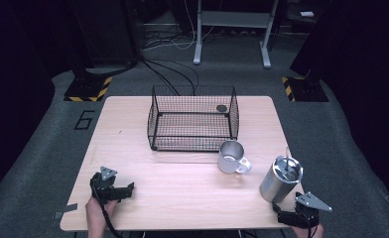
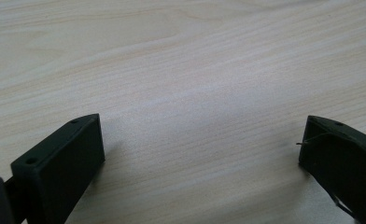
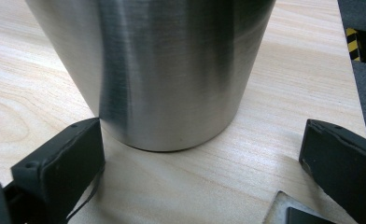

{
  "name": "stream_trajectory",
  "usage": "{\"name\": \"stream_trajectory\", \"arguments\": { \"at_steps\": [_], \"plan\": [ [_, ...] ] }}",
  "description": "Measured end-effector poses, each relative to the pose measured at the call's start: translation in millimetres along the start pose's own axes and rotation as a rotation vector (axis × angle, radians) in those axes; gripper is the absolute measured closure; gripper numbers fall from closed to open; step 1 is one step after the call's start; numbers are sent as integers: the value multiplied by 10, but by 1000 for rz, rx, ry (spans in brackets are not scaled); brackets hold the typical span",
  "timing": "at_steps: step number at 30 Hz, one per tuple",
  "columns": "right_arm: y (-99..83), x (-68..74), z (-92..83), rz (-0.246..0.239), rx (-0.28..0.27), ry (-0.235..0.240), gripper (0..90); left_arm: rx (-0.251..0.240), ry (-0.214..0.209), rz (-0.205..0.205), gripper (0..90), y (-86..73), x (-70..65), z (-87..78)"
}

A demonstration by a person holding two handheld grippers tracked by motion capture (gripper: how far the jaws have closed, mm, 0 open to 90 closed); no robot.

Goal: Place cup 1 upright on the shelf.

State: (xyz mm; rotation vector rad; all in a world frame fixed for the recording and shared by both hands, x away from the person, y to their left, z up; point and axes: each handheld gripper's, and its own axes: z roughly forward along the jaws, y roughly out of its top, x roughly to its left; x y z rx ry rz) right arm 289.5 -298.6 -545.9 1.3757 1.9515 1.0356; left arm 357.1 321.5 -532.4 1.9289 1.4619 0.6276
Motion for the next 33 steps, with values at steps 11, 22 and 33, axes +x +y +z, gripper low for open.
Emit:
{"name": "stream_trajectory", "arguments": {
  "at_steps": [11, 22, 33],
  "plan": [
    [12, 21, 3, 7, 7, -8, 0, -4, 13, -4, 3, 0, -12, 3],
    [29, 27, -37, 11, 31, -50, 0, -4, 13, -4, 3, 1, -11, 4],
    [205, 107, -212, 10, -5, 25, 0, -4, 12, -5, 4, 1, -14, 4]
  ]
}}
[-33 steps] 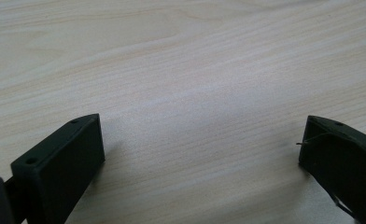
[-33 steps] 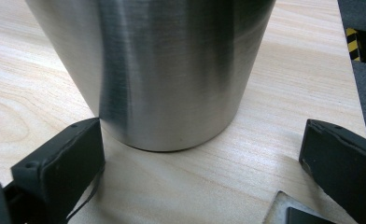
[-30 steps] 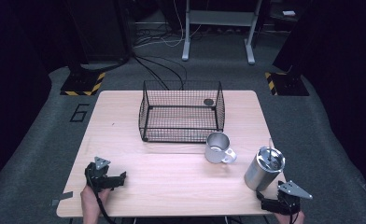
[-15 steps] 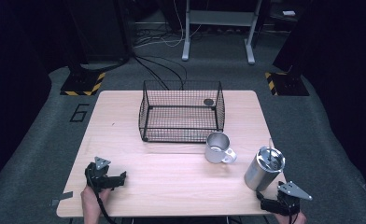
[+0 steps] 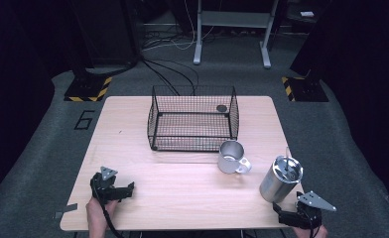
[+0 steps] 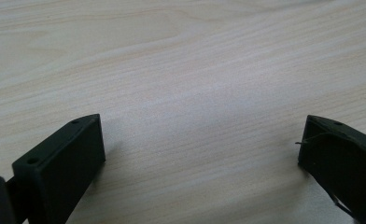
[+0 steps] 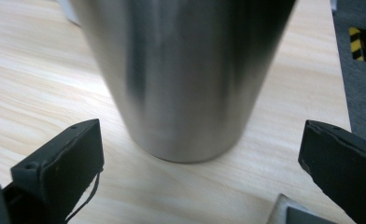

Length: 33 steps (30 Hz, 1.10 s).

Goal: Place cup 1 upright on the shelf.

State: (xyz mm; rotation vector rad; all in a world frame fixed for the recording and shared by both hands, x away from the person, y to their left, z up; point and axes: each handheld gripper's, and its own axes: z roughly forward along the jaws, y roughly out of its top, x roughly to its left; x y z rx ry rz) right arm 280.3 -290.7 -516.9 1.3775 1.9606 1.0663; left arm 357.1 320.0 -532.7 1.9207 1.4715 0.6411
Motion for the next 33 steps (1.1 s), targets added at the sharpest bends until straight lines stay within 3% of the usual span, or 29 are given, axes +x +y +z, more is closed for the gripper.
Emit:
{"name": "stream_trajectory", "arguments": {
  "at_steps": [10, 20, 33],
  "plan": [
    [252, 87, -151, -31, -31, 33, 0, -1, 1, -4, 4, -1, -4, 0],
    [488, 93, -262, -45, -69, 36, 0, 0, 0, -3, 4, -1, -4, 0],
    [756, 61, -277, -53, -92, 22, 0, 0, 1, 0, 4, 0, -1, 0]
  ]
}}
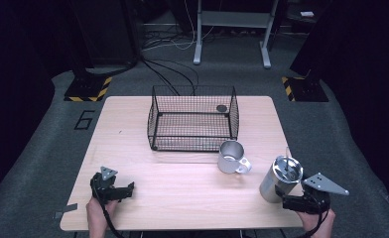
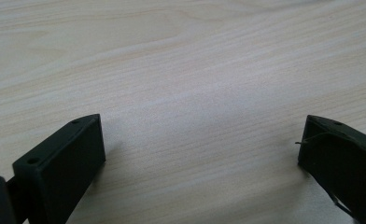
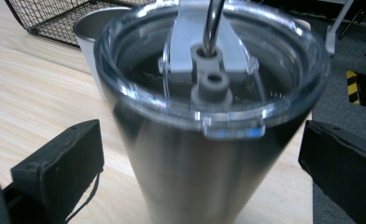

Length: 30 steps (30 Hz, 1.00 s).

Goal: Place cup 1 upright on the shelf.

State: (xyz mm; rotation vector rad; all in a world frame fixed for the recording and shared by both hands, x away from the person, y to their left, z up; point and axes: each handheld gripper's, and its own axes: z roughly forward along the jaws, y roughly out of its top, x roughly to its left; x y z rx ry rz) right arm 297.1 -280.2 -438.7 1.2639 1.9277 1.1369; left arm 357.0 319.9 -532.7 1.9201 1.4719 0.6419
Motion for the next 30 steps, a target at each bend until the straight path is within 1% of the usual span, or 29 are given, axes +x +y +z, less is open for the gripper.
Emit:
{"name": "stream_trajectory", "arguments": {
  "at_steps": [3, 4, 5, 10, 11, 12, 16, 19, 20, 24, 30],
  "plan": [
    [50, -15, 17, -6, -2, 5, 0, 1, 0, 0, 4, 1, 0, 0],
    [61, -16, 22, -2, -5, -2, 0, 0, 0, 0, 4, 0, 0, 0],
    [78, -21, 33, -3, -7, 7, 0, 1, 0, 1, 4, 0, 1, 0],
    [133, -25, 65, -9, -3, 4, 0, 0, 0, 0, 4, 0, 0, 0],
    [145, -21, 74, -4, -3, 7, 0, 0, 0, 0, 4, 0, 0, 0],
    [155, -28, 80, -14, -1, 2, 0, -1, 0, -2, 4, 0, -1, 0],
    [184, -19, 101, -2, 4, 6, 0, 1, -1, 0, 5, 0, 1, 0],
    [198, -28, 119, -8, 2, 11, 0, 0, -1, 0, 4, 0, 1, 0],
    [202, -26, 122, -1, 7, 10, 0, 0, -1, 0, 5, 0, 1, 0],
    [212, -28, 140, -10, 3, 14, 0, 0, -1, 0, 5, 0, 1, 0],
    [219, -10, 158, 6, -24, 7, 10, 0, -1, 0, 5, 1, 1, 1]
  ]
}}
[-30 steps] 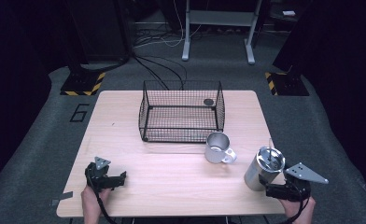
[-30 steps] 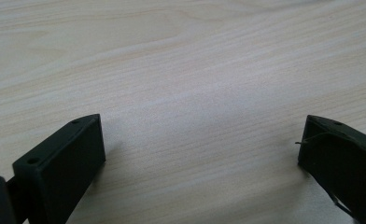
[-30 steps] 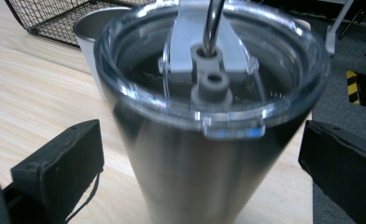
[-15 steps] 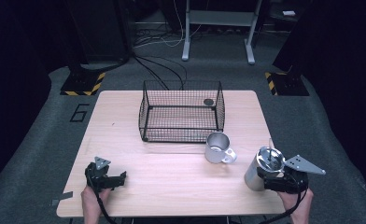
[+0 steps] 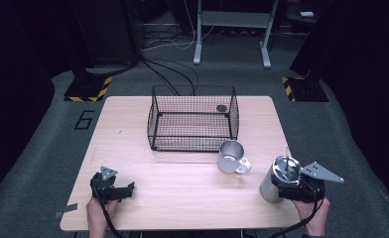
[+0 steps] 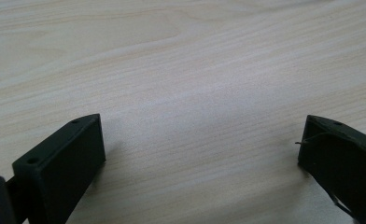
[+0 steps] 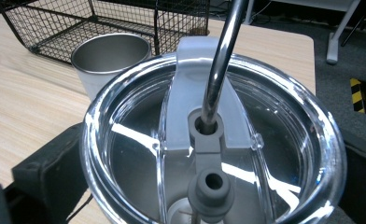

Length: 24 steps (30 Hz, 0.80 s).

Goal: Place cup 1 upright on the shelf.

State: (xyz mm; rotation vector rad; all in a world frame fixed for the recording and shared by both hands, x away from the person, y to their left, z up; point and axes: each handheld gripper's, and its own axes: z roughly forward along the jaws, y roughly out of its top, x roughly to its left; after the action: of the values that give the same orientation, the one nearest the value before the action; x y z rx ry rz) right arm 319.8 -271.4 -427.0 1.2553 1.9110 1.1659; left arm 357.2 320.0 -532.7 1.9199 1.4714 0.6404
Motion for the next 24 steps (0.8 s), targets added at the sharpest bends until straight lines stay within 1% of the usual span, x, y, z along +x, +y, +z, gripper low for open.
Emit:
{"name": "stream_trajectory", "arguments": {
  "at_steps": [1, 6, 14, 16, 18, 24],
  "plan": [
    [1, 3, -2, 3, -9, 0, 16, 0, 0, -1, 5, 0, 0, 0],
    [1, 3, -5, 10, -7, -1, 27, -2, 1, 0, 4, 1, 0, 3],
    [-11, 10, -8, 7, -17, -11, 30, 3, 2, 1, 5, 2, 0, -1],
    [-19, 12, -12, 0, -23, -16, 32, 3, 1, 2, 5, 2, 0, 0],
    [-26, 7, -11, -2, -30, -8, 32, 2, 1, 1, 4, 2, -1, 0],
    [-31, 7, -23, -7, -31, -9, 34, 2, 1, 2, 4, 3, 0, 0]
  ]
}}
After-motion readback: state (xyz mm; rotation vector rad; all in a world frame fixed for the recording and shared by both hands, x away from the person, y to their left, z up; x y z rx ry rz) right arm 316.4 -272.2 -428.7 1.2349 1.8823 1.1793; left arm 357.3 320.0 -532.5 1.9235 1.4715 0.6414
